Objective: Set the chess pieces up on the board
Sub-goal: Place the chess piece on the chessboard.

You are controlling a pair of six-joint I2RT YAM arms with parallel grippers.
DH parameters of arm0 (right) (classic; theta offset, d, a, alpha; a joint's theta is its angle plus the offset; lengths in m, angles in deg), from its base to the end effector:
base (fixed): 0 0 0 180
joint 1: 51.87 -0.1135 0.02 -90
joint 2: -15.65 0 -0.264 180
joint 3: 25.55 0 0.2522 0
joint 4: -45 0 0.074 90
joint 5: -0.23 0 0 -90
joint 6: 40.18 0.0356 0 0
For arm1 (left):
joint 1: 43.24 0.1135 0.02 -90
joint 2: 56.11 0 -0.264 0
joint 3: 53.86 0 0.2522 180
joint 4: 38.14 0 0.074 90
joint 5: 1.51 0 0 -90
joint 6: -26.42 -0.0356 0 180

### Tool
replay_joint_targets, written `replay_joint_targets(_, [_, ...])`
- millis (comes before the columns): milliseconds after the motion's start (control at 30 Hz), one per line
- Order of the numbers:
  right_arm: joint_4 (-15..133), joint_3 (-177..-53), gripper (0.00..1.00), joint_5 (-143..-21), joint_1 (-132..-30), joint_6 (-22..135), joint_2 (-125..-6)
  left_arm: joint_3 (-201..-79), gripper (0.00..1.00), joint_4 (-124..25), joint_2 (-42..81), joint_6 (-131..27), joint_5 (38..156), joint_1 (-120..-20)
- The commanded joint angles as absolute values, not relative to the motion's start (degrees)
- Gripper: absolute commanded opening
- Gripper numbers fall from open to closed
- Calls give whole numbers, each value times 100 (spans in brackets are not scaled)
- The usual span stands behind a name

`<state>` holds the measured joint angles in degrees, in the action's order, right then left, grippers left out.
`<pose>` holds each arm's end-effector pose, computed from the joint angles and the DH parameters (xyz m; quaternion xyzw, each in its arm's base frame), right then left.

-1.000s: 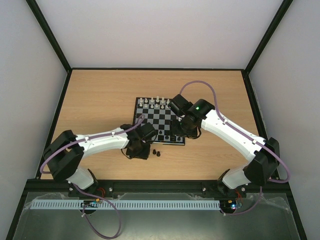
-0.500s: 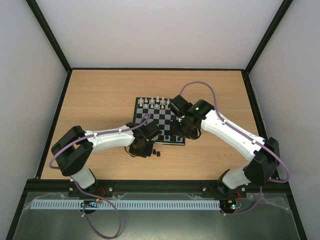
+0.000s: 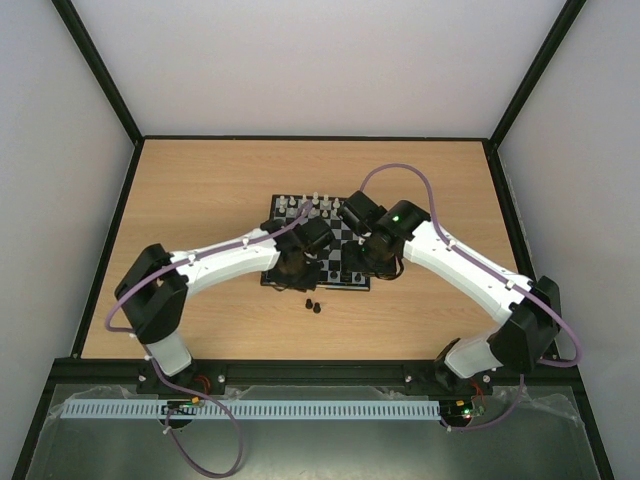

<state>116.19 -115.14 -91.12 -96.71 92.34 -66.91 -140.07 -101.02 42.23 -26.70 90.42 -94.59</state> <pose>0.2019 0.1996 0.3075 -0.0171 0.9745 0.1461 0.1696 0.2072 -0.2610 0.2159 0.1270 0.9831 -0.1028 0.0820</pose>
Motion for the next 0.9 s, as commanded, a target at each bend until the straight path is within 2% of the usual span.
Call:
replay_joint_targets(0, [11982,-11435,68,-9204,-9637,9315,-6469,-14389,4,-10519,4634,-3041,9024,-9341])
replay_joint_targets(867, [12054,-11228,68,-9235,-9640,9437,-6190,-15036,10,-10506,5574,-3552,8594,-8753])
